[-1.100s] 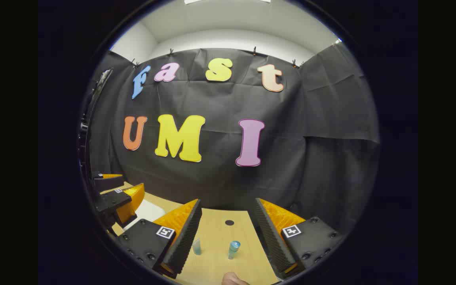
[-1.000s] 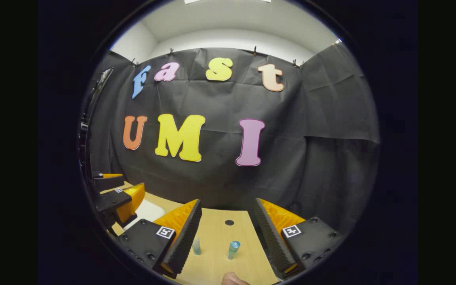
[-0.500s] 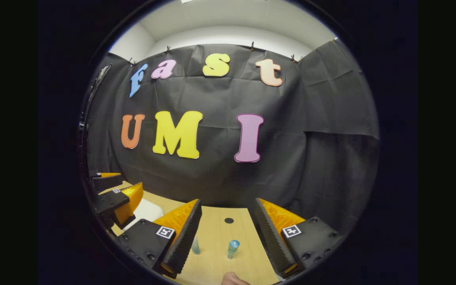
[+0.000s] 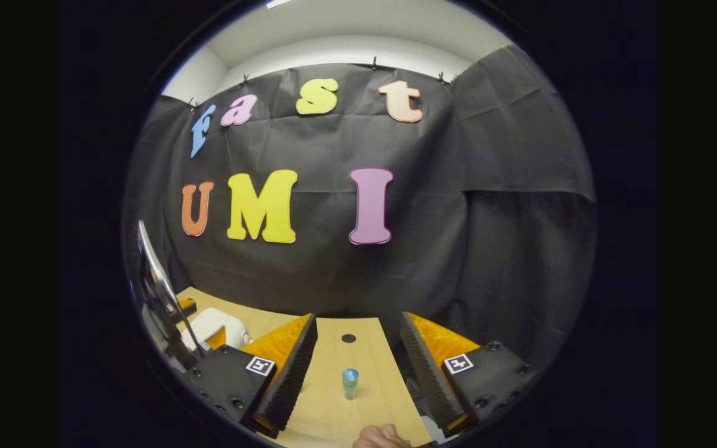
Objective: First open the suitcase, pack the skin care products into it, and then close the suitcase.
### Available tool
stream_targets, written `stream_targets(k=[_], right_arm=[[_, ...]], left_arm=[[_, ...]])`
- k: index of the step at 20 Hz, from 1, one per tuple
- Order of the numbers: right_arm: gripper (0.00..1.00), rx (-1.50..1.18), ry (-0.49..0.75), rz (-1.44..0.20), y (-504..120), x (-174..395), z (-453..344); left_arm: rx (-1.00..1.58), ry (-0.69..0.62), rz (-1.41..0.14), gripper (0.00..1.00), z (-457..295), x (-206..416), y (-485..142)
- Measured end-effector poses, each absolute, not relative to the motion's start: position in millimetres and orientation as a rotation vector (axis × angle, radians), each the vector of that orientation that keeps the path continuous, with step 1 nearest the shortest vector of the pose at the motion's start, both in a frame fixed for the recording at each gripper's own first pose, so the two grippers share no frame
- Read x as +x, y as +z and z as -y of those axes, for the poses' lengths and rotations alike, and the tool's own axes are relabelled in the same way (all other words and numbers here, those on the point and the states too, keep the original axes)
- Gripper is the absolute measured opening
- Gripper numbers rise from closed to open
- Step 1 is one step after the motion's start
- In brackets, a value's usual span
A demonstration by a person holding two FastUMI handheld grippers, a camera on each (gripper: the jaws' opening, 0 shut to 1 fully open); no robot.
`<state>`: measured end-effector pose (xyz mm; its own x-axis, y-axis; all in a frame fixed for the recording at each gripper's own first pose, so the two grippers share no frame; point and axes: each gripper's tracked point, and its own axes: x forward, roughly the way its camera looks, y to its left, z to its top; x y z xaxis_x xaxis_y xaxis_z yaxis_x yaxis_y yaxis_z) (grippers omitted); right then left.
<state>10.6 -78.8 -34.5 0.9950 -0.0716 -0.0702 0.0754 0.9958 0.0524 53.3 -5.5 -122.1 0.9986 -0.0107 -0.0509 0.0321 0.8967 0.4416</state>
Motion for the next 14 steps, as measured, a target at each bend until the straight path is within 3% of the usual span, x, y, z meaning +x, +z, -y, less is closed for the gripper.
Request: stream_targets(k=[4,10,14], right_arm=[[0.80,0.001,-0.136,-0.065,-46.3,-0.7,114.5],[0.80,0.008,-0.098,-0.100,-72.2,-6.0,135.6],[0.80,0.023,-0.062,-0.125,-86.4,-0.1,149.7]], left_arm=[[0.720,-0.038,-0.088,0.98,14.6,68.7,-177.9],[1.081,-0.020,-0.166,0.98,15.4,90.2,-244.5],[1.274,0.057,-0.215,0.96,8.1,101.7,-257.0]])
